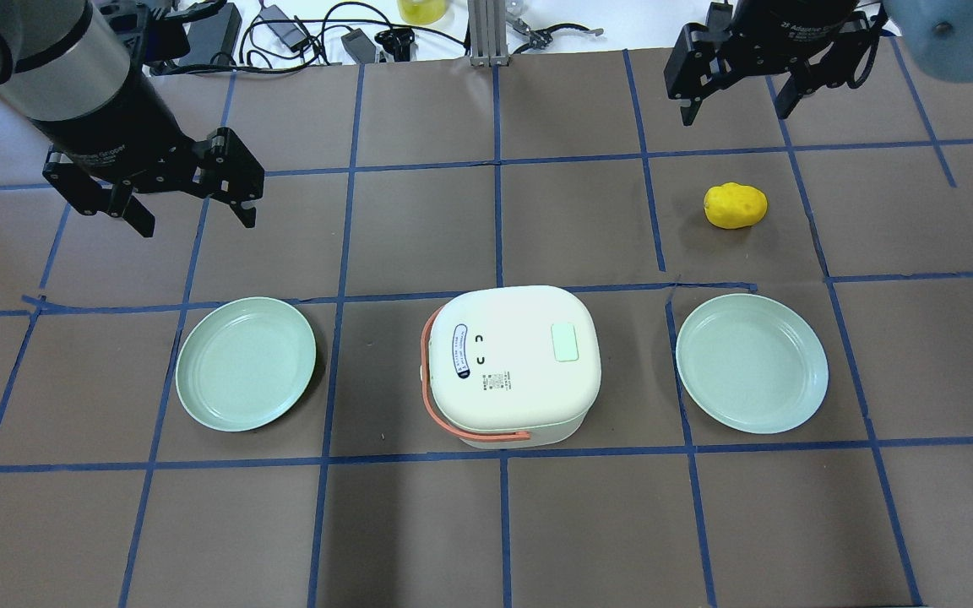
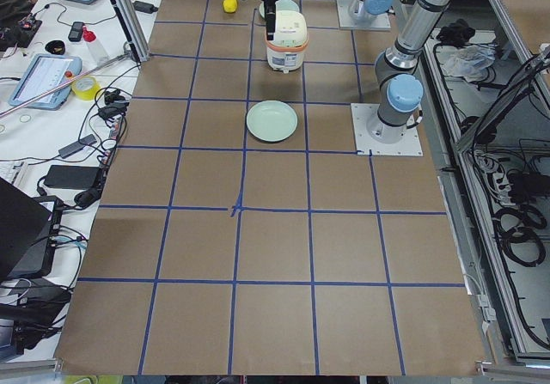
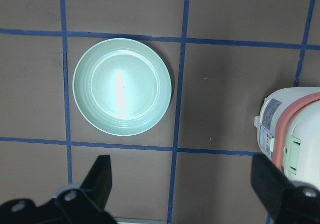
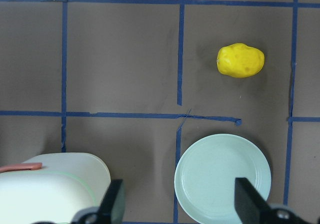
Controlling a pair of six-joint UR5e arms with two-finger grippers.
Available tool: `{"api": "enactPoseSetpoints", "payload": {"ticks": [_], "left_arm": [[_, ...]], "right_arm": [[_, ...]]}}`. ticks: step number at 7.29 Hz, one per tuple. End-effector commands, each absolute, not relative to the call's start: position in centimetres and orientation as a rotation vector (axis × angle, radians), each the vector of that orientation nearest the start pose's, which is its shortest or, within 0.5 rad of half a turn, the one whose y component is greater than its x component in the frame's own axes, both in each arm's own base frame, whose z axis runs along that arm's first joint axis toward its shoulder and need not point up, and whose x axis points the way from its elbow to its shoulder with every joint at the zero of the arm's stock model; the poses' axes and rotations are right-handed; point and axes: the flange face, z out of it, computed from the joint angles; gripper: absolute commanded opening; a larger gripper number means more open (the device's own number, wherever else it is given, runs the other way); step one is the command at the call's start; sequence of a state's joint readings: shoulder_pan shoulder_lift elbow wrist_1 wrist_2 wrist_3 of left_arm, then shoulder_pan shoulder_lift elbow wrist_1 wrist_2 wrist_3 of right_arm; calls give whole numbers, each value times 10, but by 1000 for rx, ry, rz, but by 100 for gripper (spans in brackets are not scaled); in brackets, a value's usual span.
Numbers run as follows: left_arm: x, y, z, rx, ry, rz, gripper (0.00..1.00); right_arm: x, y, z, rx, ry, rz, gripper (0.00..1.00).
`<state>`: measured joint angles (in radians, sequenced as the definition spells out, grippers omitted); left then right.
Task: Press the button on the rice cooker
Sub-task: 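Move the right gripper over the rice cooker's pale green lid button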
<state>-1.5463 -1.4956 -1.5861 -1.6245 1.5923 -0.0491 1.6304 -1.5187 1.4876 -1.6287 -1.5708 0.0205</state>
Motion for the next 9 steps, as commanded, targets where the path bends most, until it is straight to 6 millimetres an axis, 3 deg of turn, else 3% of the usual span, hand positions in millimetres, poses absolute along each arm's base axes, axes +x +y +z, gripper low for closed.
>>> {"api": "enactPoseSetpoints", "payload": {"ticks": [1,4,6,9], "left_arm": [[-120,-463,511,-115,3118,-10,100],[-120,-463,511,-117,3118,-10,100],[-120,-463,511,-117,3118,-10,100],[-120,-463,511,-115,3118,-10,100]], "right_arm": [[212,-484,479,-63,3135,-45,1],[267,-442,424,-58,3156,108,0],[283,-422,389,-102,3147,161,0],[294,-407,363,-100,3122,146,0]]}}
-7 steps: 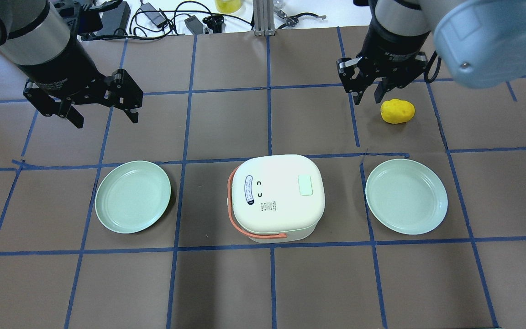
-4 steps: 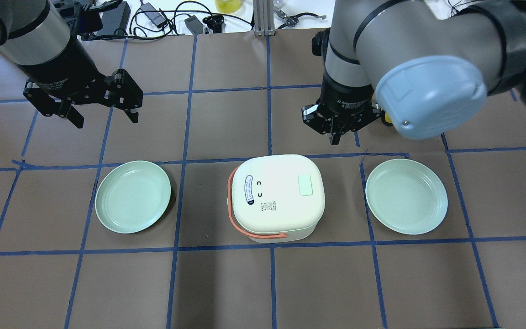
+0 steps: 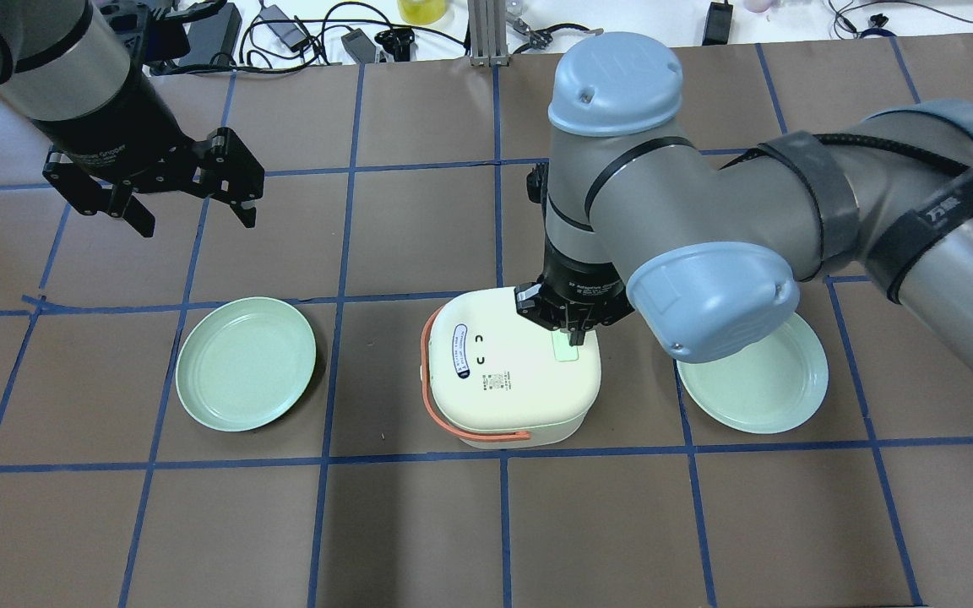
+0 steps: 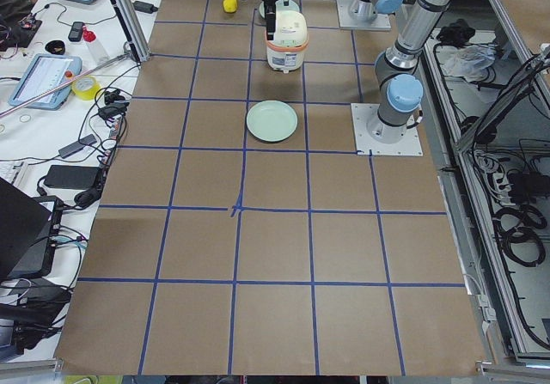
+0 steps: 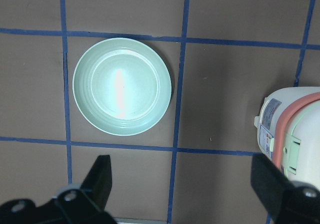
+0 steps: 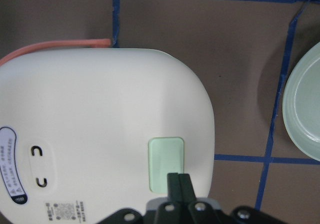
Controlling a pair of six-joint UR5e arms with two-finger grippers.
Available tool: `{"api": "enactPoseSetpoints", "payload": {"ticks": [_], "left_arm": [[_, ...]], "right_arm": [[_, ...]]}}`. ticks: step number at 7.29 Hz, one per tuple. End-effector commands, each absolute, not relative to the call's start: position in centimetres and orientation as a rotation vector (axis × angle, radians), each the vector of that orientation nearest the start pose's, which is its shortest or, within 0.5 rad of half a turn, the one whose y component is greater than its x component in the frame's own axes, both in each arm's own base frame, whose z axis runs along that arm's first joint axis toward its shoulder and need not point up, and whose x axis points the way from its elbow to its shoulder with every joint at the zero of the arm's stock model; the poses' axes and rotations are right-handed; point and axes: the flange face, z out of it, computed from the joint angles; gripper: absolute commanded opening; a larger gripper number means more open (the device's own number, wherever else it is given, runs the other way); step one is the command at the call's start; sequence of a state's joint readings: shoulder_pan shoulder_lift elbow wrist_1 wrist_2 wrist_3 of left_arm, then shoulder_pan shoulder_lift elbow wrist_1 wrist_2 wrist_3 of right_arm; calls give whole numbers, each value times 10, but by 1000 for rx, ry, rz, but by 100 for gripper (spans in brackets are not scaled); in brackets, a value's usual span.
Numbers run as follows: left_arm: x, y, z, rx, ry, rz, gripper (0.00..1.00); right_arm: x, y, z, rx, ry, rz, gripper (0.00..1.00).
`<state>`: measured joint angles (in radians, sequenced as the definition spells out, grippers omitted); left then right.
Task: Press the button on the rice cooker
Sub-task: 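Press down on the green button with the closed right gripper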
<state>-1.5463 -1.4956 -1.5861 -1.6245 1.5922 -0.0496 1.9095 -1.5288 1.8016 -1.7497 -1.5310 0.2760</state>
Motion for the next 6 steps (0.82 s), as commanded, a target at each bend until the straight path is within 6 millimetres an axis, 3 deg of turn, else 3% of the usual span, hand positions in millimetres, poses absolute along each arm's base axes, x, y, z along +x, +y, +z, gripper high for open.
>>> {"api": "enactPoseSetpoints", "payload": {"ticks": [1,6], "left_arm": [[-120,-463,511,-115,3118,-10,100],[-120,-463,511,-117,3118,-10,100]], "right_arm": [[295,-408,360,-102,3121,149,0],[296,-410,357,-105,3118,133,0]]}}
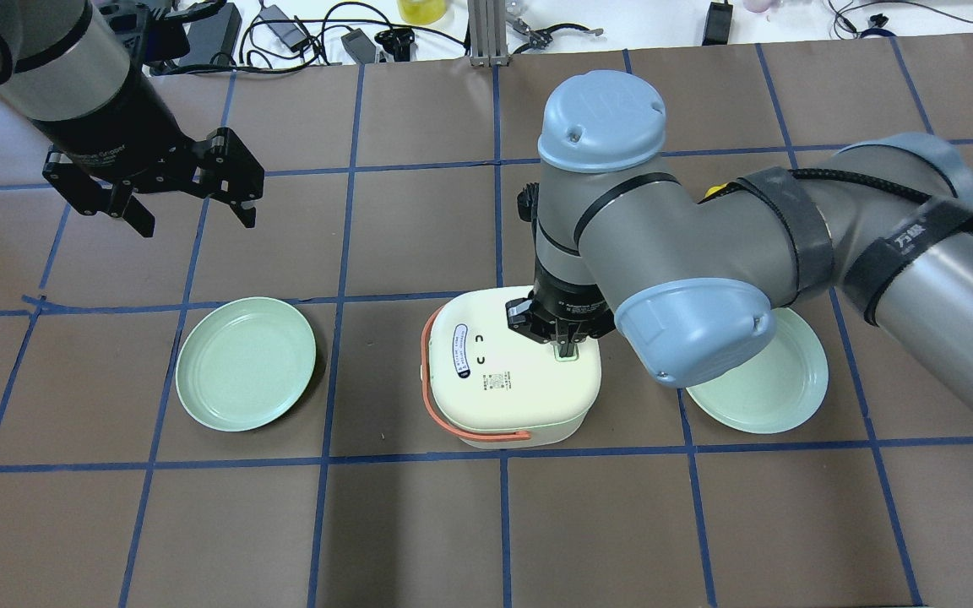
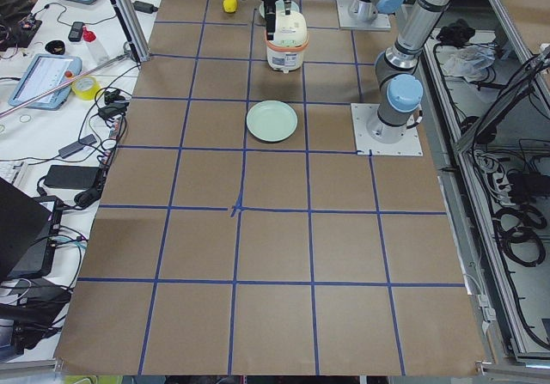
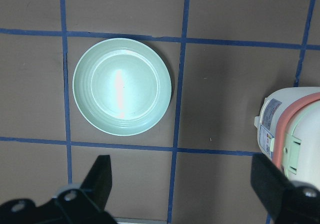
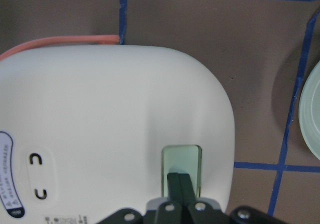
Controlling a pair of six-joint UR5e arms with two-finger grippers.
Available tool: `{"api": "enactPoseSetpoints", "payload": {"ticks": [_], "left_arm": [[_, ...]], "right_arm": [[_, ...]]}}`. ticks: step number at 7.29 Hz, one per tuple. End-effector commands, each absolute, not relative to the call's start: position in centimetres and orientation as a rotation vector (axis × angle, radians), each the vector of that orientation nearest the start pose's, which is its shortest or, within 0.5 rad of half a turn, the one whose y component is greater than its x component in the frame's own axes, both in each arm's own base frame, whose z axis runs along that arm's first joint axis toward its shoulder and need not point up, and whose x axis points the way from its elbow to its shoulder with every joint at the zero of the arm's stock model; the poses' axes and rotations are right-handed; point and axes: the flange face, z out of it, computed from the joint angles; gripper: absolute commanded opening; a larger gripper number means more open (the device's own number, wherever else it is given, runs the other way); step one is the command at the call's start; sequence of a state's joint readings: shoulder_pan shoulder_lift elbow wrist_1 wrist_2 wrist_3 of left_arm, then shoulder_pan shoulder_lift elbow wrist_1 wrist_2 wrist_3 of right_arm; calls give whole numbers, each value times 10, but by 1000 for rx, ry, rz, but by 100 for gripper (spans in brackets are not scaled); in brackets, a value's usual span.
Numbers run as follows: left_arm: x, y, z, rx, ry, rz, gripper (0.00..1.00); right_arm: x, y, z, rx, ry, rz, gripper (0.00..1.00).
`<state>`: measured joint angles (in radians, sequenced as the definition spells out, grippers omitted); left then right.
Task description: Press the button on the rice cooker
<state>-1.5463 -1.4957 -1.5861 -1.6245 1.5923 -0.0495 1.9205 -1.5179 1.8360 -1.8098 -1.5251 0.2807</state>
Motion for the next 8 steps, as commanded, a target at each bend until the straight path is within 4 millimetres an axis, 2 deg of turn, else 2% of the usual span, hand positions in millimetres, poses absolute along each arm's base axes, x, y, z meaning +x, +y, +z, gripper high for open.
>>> {"api": "enactPoseSetpoints", "payload": {"ticks": [1,2,3,5,7,8], "left_arm": [[-120,-463,511,-115,3118,-10,100],[-120,-463,511,-115,3118,-10,100],[-120,-463,511,-117,3118,-10,100],[-120,-463,511,-115,3118,-10,100],[-120,-463,511,-115,3118,-10,100],[-120,-463,511,-115,3118,-10,100]], "right_arm": [[297,-411,357,-105,3118,131,0],[295,-414,367,-120,3140,88,54],[289,-418,381,-108,3184,24,100],[276,-443,424,-56,3180,-108,100],[233,-475,461,83,3163,-152,100],[219,-485,479,38,3166,-170,100]]}}
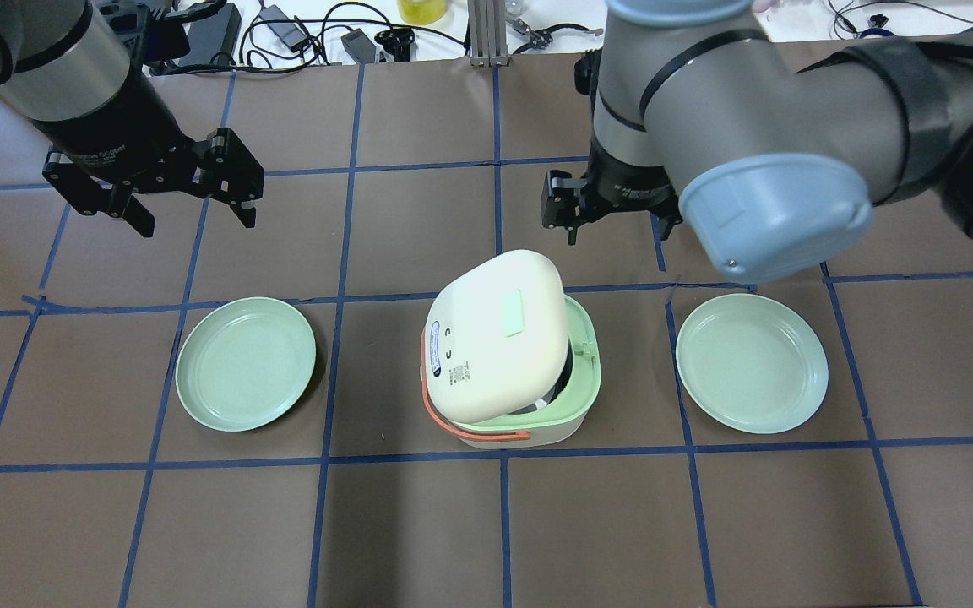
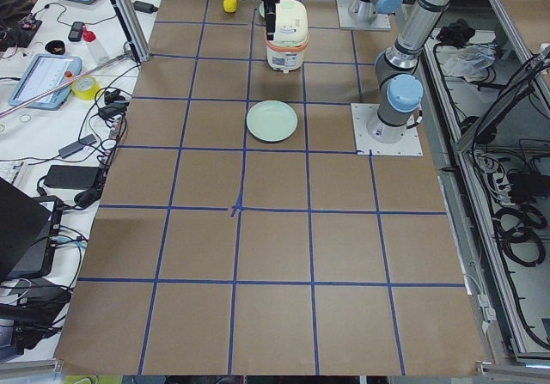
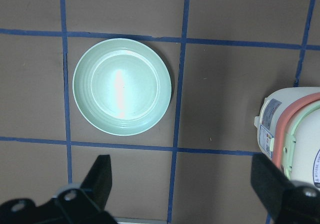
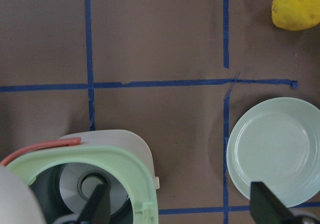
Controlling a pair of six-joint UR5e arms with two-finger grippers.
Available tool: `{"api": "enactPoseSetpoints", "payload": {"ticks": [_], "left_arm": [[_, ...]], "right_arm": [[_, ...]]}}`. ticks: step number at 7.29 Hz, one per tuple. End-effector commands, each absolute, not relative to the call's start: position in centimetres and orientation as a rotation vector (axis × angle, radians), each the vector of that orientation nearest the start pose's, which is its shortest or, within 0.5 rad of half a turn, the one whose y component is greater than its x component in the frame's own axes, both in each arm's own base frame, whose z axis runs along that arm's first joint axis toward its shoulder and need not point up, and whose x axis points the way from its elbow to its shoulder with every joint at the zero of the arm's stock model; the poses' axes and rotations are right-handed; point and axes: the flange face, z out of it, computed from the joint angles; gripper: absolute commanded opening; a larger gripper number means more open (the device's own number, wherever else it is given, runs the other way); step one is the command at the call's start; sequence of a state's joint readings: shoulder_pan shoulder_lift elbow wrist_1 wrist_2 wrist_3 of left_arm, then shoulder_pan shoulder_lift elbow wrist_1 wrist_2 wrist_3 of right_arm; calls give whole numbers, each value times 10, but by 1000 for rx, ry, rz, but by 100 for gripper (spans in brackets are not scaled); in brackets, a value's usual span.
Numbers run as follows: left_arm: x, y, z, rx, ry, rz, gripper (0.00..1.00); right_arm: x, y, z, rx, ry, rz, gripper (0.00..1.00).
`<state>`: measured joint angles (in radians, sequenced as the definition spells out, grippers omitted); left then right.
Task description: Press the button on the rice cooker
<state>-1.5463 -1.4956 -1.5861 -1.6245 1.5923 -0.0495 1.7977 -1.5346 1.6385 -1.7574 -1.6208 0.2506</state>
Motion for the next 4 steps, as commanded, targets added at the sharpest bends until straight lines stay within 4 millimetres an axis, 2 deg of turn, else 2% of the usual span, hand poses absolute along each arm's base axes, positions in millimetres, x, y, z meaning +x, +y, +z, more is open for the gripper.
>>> {"api": "enactPoseSetpoints", "payload": {"ticks": [1,2,4], "left_arm": [[-120,-463,511,-115,3118,-10,100],[-120,-463,511,-115,3118,-10,100],[-120,-463,511,-115,3118,-10,100]], "right_arm": [[192,-496,498,45,3168,-161,100],[168,-506,515,60,3156,-168,100],[157,-520,537,80,3147,-230,100]]}}
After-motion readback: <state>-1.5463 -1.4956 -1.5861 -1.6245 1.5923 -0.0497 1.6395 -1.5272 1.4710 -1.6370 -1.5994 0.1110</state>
